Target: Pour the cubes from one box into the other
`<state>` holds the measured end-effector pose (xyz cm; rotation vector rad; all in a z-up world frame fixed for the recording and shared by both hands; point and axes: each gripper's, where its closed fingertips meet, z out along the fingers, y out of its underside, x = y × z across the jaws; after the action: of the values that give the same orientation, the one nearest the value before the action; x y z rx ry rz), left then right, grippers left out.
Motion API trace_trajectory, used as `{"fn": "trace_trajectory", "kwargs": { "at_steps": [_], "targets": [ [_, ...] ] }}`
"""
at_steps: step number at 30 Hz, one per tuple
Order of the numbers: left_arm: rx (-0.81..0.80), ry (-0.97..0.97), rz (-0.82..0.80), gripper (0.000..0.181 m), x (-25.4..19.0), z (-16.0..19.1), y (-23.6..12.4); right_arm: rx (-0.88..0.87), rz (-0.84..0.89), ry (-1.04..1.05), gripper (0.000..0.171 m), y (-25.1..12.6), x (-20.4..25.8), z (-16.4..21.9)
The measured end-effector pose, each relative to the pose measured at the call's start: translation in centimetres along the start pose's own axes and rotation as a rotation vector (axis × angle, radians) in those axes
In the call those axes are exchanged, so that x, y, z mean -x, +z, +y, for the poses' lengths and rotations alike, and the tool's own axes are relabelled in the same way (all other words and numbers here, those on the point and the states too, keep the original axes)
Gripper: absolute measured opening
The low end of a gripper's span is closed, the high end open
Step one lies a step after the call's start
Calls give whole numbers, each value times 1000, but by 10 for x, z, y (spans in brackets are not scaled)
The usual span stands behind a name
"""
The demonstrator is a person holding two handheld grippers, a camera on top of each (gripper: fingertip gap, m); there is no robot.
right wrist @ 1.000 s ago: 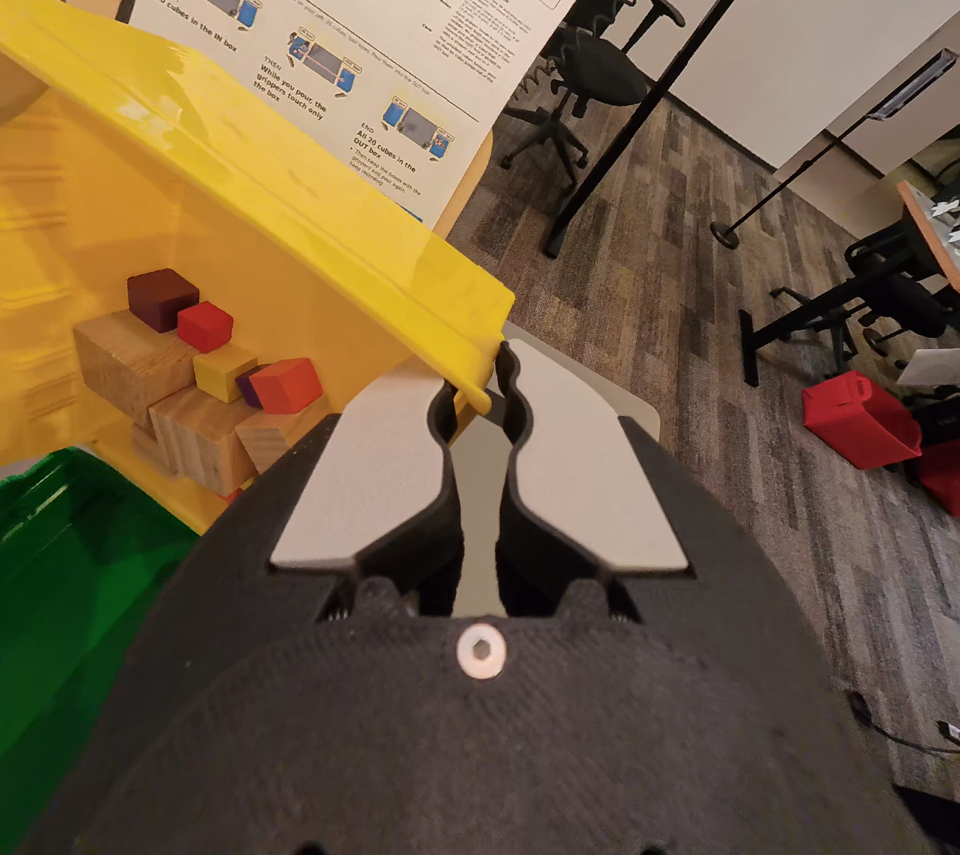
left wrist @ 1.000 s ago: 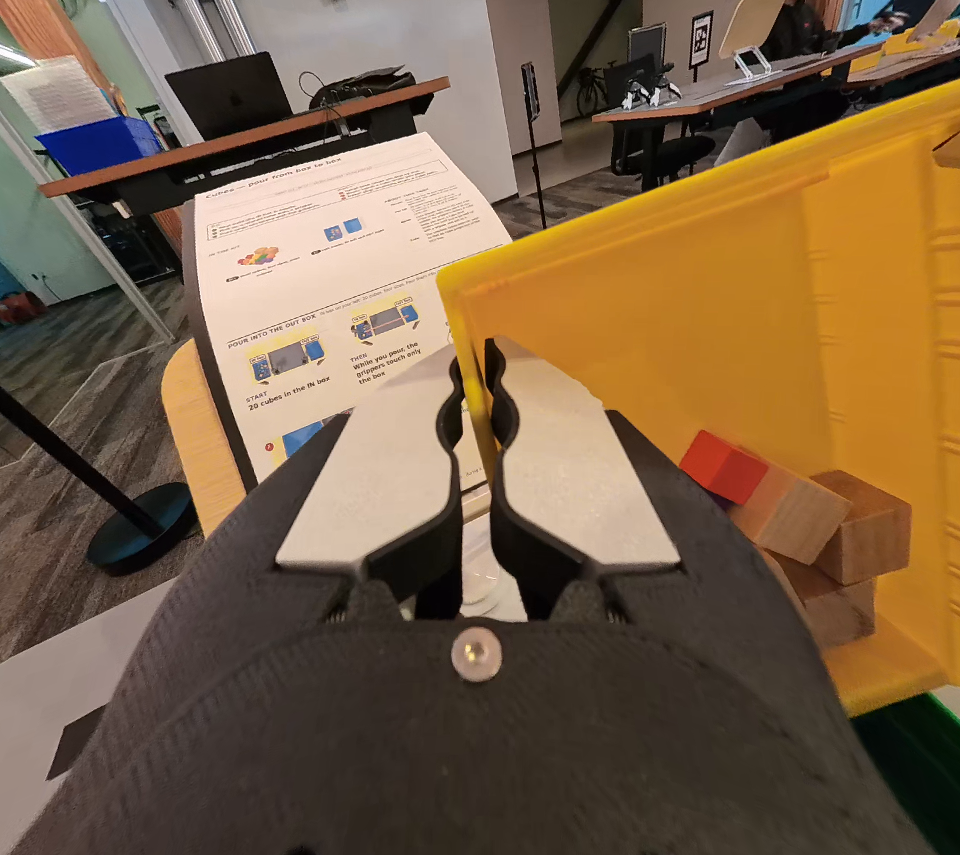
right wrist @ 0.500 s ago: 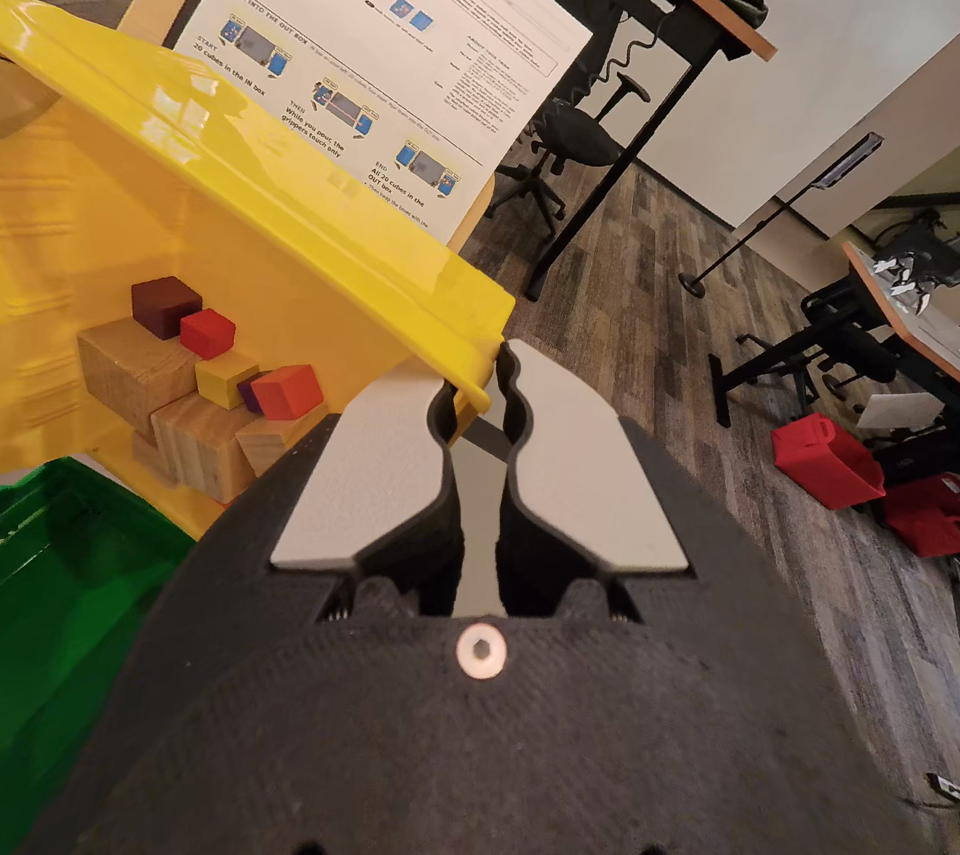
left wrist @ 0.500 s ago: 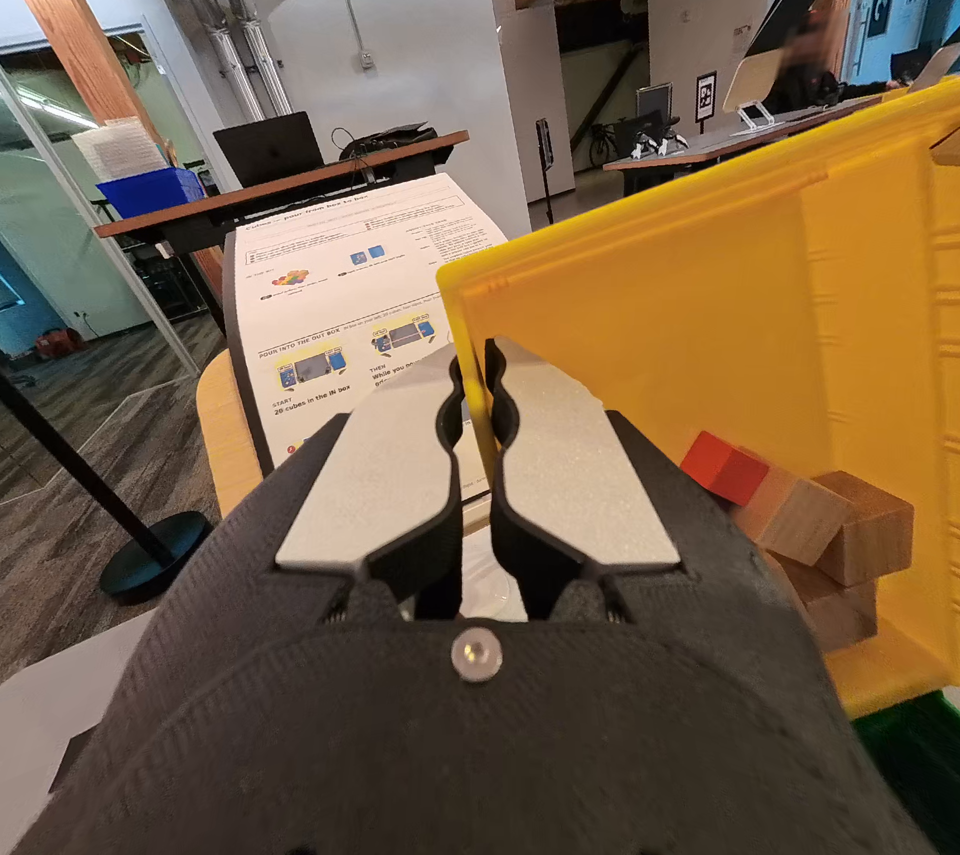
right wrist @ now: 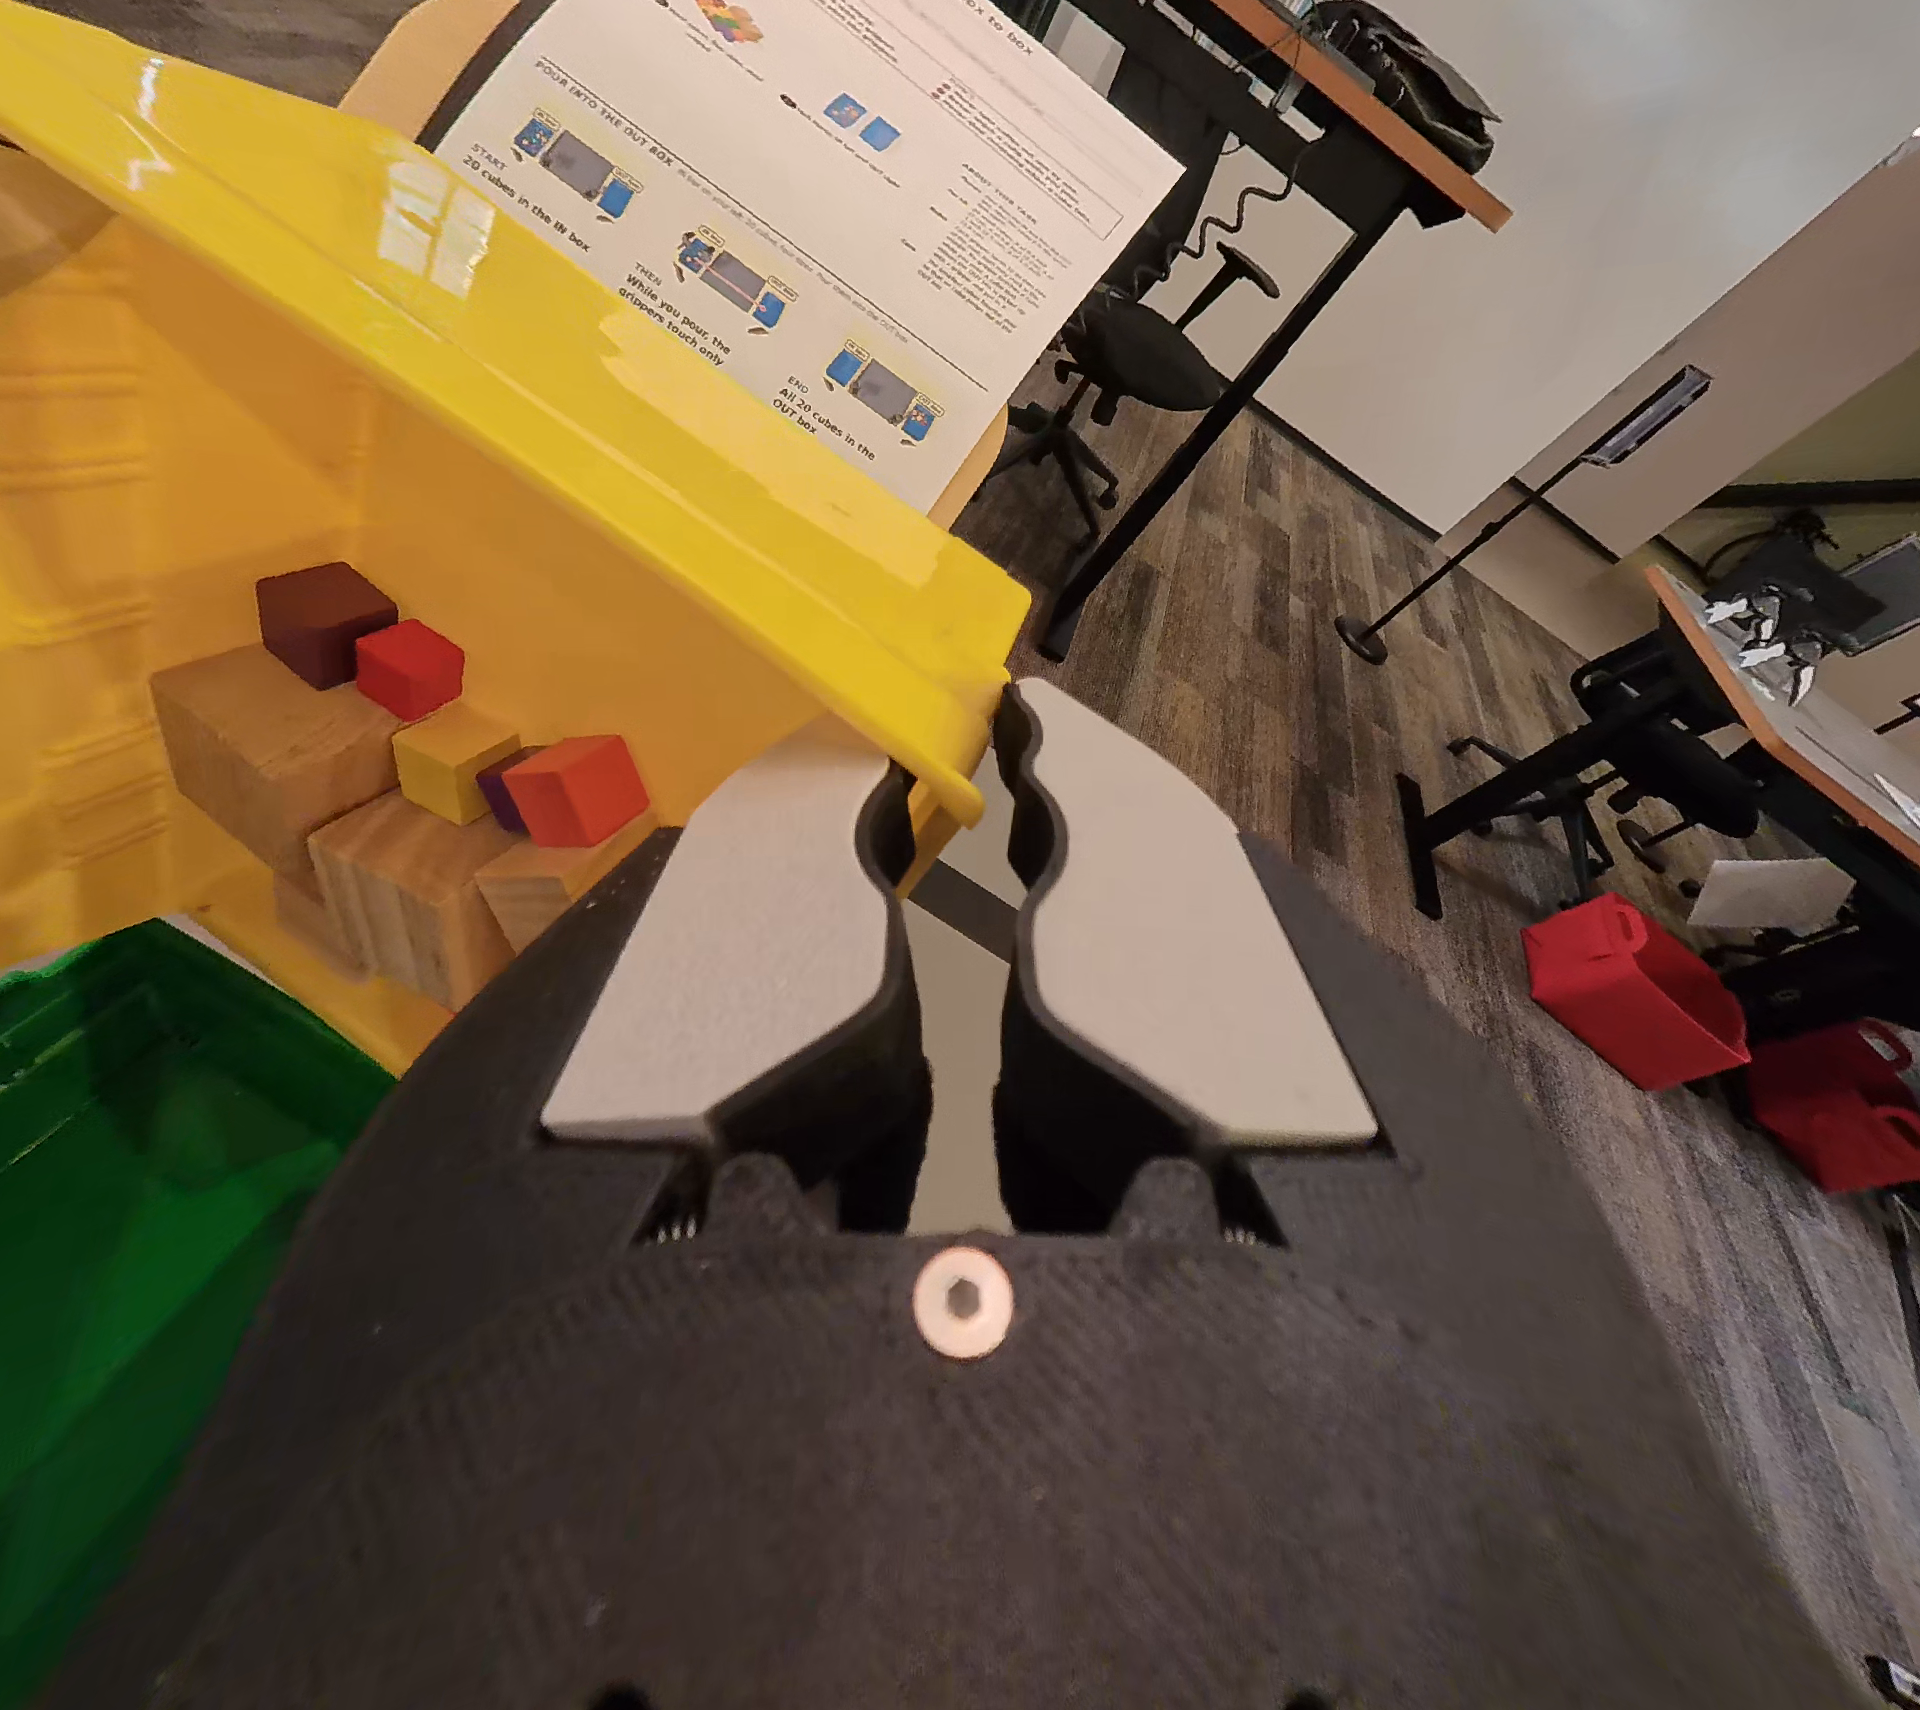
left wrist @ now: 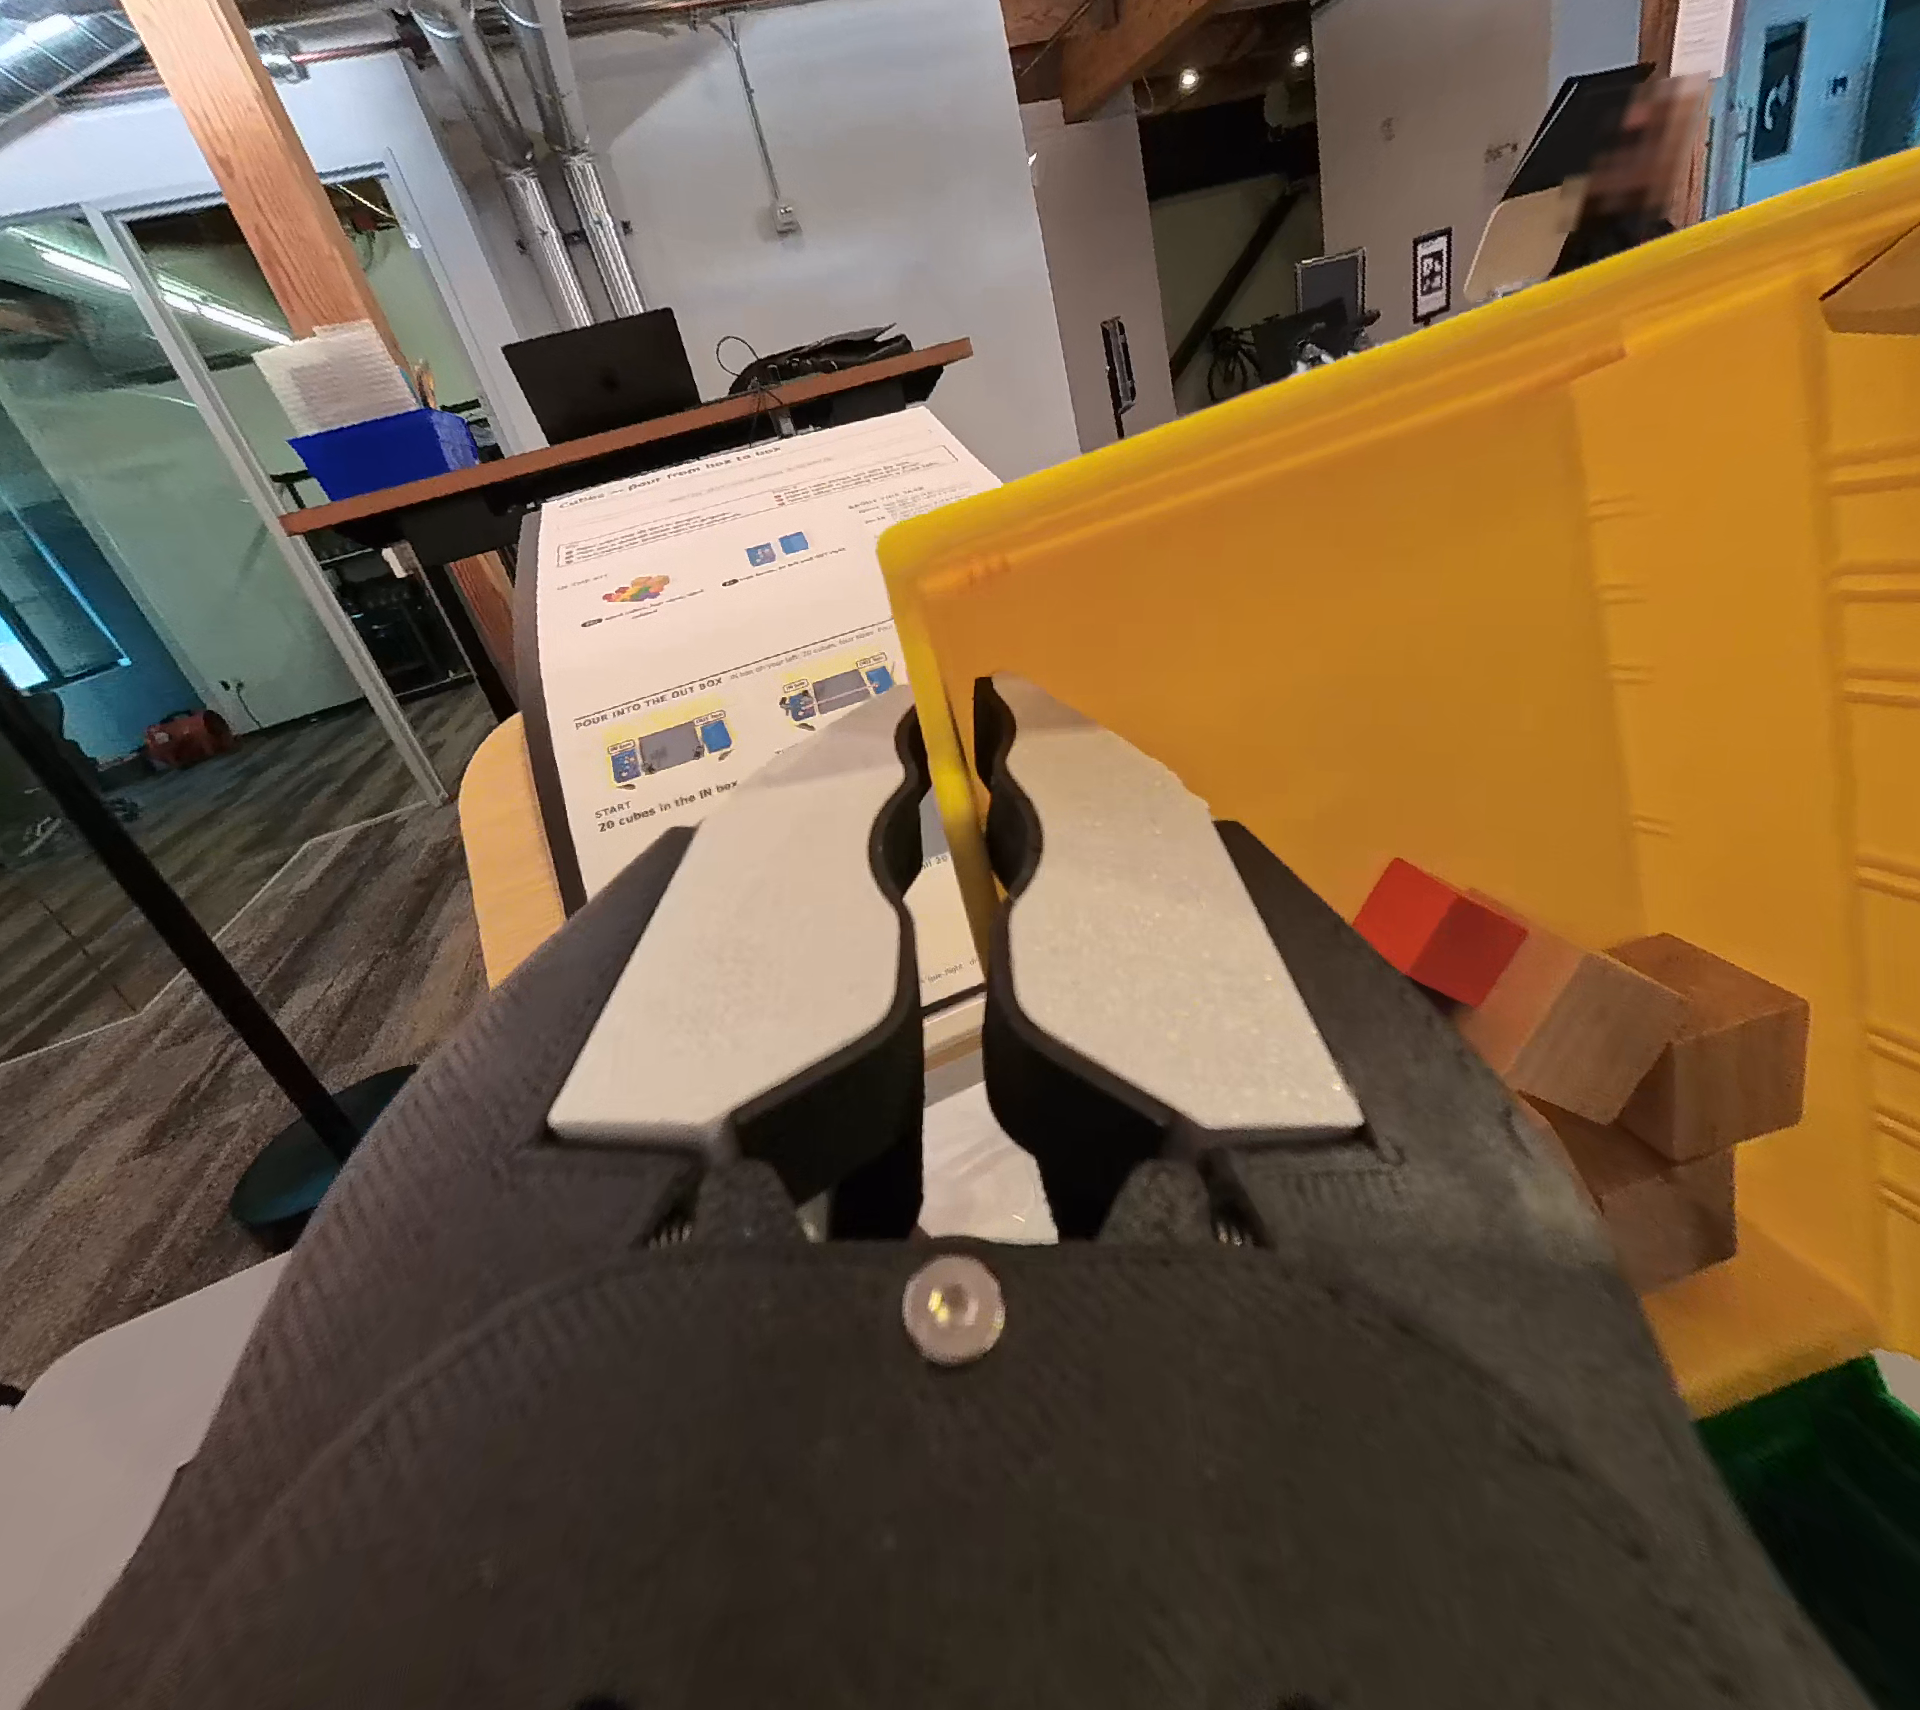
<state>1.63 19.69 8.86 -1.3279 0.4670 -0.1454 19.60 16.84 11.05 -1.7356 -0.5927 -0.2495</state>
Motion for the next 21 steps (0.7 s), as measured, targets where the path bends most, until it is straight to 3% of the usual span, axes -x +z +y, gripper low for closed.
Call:
{"fn": "trace_trajectory", "kwargs": {
  "at_steps": [21],
  "targets": [
    [-61, 37, -30, 7, -4, -7, -20, -59, 8, -14, 10, -17, 8, -1]
  ]
}}
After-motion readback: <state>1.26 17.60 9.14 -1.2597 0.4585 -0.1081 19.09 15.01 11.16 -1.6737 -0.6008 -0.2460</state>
